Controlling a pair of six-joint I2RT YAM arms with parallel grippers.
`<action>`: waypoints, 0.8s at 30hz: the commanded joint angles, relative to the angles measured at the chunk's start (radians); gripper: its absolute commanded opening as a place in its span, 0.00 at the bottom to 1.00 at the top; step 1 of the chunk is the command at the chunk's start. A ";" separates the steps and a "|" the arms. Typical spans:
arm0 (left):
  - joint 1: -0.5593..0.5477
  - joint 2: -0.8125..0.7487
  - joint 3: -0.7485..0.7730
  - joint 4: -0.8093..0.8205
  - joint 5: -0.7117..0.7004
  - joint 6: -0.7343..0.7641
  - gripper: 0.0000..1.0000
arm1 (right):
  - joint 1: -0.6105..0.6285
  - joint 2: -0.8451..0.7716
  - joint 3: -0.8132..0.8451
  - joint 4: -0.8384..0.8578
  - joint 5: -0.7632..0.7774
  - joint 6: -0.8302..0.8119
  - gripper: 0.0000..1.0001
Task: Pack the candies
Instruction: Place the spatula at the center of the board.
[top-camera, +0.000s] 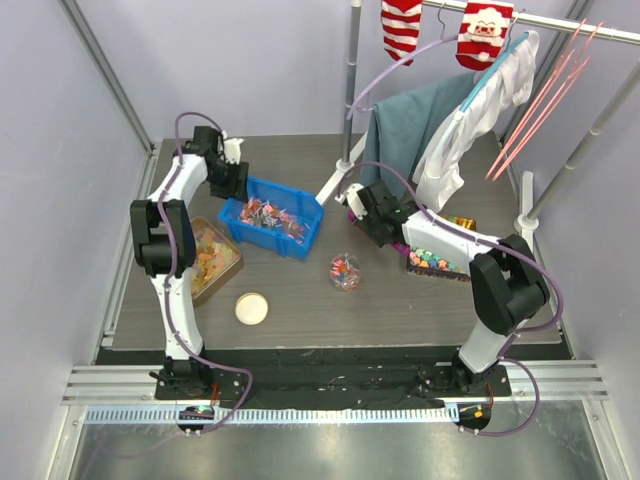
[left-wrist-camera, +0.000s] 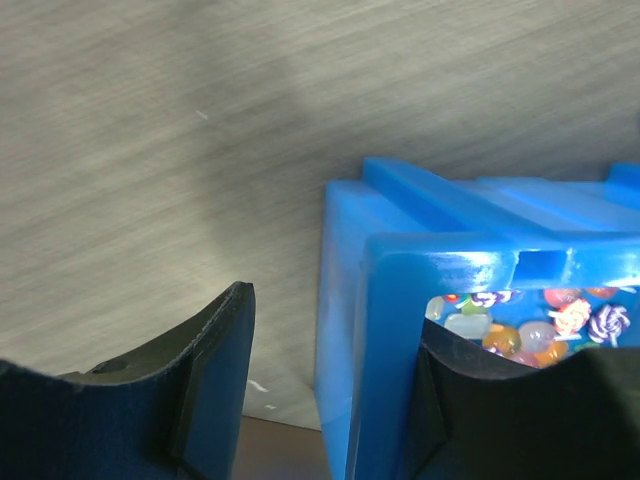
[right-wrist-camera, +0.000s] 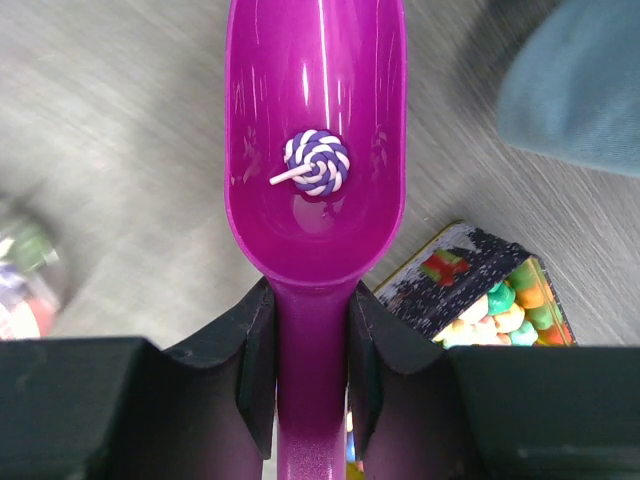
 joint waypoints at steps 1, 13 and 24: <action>0.018 0.055 0.110 -0.046 -0.067 0.050 0.54 | -0.034 0.032 0.020 0.096 0.010 0.039 0.01; 0.050 0.114 0.288 -0.083 -0.097 0.033 0.54 | -0.048 0.100 0.000 0.127 -0.041 0.051 0.20; 0.051 -0.136 0.118 -0.060 0.119 -0.036 0.70 | -0.049 0.100 0.005 0.087 -0.079 0.045 0.50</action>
